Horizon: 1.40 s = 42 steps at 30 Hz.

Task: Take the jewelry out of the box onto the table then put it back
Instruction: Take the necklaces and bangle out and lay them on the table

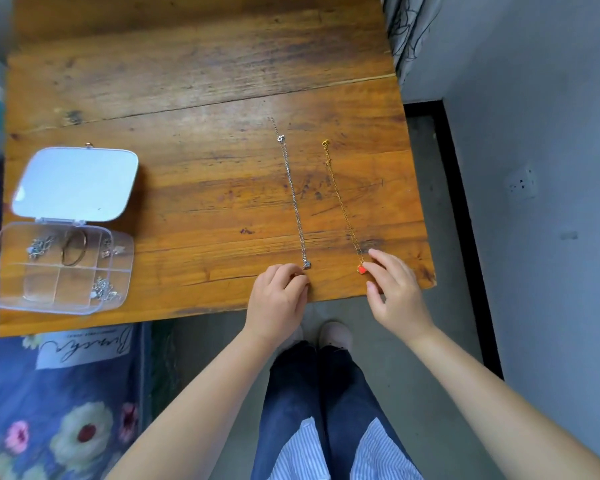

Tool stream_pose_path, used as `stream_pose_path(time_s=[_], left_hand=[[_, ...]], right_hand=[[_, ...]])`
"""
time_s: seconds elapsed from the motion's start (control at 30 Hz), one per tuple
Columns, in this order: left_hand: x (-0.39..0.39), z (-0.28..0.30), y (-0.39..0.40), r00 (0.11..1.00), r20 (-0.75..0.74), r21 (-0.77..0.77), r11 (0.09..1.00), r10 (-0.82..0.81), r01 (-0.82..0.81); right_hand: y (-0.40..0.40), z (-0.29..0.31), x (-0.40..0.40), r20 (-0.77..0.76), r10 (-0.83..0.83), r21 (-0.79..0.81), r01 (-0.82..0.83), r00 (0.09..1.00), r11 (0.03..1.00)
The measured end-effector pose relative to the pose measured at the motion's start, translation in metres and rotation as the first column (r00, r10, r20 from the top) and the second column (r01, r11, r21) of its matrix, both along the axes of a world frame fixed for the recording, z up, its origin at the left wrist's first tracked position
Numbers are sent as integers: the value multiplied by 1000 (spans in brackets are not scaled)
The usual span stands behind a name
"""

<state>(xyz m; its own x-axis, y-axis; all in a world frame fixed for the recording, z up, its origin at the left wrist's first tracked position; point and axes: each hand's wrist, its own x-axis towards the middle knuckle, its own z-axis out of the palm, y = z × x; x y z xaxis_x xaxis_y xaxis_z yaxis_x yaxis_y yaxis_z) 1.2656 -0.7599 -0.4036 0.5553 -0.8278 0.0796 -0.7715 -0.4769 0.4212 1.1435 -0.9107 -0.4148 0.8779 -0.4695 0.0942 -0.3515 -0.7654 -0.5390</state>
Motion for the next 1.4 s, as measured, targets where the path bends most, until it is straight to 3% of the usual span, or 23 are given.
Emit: stream_pose_path(time_s=[0.27,0.43,0.63,0.73,0.8,0.9,1.03,1.13,1.3,1.4], left_hand=[[34,30,62,986,-55,31,988,155,-154],[95,49,133,955,-1,43,955,295,-295],[172,55,235,920,66,81,917,386,-390],[208,49,272,901,101,158,887,422,-433],[225,42,288,886,95,190,865,454,-464],[239,30,301,894,5,150,884,448,-443],[244,20,306,917,-57,60,918,395,-392],[244,15,309,918,-62,38,920,393,-391],[243,16,309,907,-99,54,912,409,-406],[244,23,306,899,-66,92,900,433,-426]], right_hand=[[43,27,55,62,33,-38,-31,997,999],[119,45,135,181,148,113,-170,972,979],[221,60,200,165,227,200,-258,960,945],[259,57,229,46,305,166,-308,951,937],[275,53,247,-159,355,152,-332,921,931],[284,49,267,-476,334,105,-325,813,940],[291,45,286,-686,335,43,-424,645,905],[298,37,293,-738,330,38,-453,588,891],[297,28,289,-662,314,58,-371,681,927],[297,32,288,-669,309,64,-363,676,930]])
